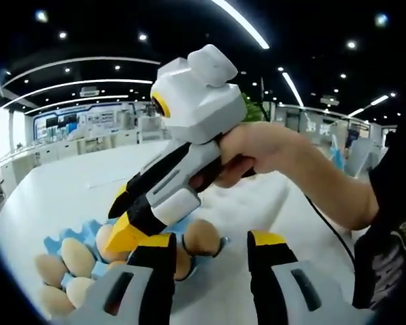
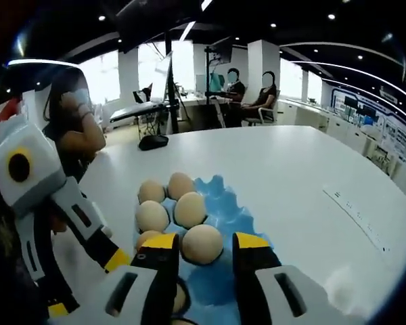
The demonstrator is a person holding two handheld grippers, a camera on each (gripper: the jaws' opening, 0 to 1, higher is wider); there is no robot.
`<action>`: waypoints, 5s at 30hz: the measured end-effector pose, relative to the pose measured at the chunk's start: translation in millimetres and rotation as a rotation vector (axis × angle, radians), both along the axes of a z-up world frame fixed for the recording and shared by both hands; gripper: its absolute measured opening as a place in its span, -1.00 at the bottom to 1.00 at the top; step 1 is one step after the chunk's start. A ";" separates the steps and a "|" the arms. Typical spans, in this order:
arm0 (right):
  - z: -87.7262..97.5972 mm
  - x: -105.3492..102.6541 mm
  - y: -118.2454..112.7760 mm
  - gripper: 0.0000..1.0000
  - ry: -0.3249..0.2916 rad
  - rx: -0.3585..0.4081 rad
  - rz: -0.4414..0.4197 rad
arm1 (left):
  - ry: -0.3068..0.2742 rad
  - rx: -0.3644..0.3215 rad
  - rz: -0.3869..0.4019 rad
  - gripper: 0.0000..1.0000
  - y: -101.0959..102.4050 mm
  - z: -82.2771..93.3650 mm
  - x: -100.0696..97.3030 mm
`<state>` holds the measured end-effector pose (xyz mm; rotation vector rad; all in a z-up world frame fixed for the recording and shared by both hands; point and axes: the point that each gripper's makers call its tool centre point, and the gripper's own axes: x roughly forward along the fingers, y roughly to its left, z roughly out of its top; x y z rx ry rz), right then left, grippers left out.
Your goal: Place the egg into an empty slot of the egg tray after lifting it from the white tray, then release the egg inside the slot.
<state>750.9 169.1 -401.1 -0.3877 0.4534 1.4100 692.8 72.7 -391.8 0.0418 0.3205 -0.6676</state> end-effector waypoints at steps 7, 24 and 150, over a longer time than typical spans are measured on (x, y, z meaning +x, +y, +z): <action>0.6 0.5 -12.6 -0.35 -0.012 0.003 -0.021 | 0.005 0.004 -0.011 -0.14 -6.8 -1.7 -2.0; 5.5 12.5 -64.0 -0.35 -0.042 0.013 -0.110 | 0.012 0.013 -0.027 -0.13 -16.3 -4.7 -2.7; -20.8 51.1 -308.6 -0.46 -0.034 -0.170 -0.621 | 0.011 0.036 -0.081 -0.03 -49.4 -7.8 -1.1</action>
